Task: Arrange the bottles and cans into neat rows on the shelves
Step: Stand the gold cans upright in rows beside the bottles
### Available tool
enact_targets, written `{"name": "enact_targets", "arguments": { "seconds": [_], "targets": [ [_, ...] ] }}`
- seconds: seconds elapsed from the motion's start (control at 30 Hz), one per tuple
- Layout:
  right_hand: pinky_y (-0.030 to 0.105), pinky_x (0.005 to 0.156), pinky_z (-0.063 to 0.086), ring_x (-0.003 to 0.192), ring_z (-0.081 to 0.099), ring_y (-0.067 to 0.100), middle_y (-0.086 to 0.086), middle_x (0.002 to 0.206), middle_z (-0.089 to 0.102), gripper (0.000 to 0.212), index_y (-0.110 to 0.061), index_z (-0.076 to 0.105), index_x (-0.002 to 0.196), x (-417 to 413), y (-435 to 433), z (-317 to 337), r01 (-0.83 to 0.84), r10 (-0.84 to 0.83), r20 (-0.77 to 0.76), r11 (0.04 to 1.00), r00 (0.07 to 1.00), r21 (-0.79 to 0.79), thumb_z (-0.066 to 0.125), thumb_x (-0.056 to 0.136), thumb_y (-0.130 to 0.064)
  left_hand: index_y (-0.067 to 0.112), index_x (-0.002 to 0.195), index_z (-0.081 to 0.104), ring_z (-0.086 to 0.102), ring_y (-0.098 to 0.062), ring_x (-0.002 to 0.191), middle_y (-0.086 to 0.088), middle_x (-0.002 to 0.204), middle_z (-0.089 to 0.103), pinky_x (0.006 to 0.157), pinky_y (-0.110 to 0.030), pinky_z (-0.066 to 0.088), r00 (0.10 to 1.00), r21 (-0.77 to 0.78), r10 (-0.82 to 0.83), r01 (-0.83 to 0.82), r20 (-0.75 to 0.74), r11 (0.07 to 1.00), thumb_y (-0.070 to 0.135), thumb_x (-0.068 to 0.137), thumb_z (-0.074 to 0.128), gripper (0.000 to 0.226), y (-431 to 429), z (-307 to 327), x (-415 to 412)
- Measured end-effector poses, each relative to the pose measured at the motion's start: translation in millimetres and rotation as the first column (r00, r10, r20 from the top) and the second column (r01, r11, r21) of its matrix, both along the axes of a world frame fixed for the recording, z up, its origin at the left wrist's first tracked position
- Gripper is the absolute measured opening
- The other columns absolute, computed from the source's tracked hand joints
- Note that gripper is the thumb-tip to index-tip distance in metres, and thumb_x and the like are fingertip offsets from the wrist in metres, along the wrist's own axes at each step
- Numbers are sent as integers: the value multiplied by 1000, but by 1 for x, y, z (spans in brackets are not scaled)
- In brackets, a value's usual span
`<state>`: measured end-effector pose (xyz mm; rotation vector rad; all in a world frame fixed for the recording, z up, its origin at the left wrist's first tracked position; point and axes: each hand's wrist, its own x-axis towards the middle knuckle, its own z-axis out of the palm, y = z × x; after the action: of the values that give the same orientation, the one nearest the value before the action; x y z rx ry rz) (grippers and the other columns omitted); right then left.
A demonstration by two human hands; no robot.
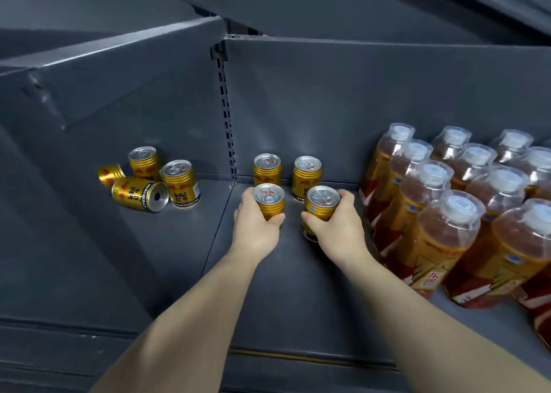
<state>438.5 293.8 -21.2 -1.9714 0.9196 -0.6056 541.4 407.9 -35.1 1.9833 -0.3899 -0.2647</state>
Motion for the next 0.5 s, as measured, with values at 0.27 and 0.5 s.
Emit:
{"name": "enact_targets", "arguments": {
  "seconds": [0.27,0.5],
  "targets": [
    [26,96,44,125,54,17,-3,142,51,81,-22,33,145,28,-1,-6,-2,2,10,1000,1000,24,83,81,-32,24,144,25,48,-17,126,1,138,45,99,-27,40,999,-53,-8,6,-44,999,10,88,74,76,-9,-5,15],
    [27,96,44,127,52,17,-3,145,47,87,-22,28,147,30,-2,-9,-15,15,-15,1000,1000,3,82,81,-35,26,154,18,38,-15,134,-1,152,27,104,-26,33,1000,-24,-11,11,25,1000,12,94,67,79,-10,-8,11]
  ]
}}
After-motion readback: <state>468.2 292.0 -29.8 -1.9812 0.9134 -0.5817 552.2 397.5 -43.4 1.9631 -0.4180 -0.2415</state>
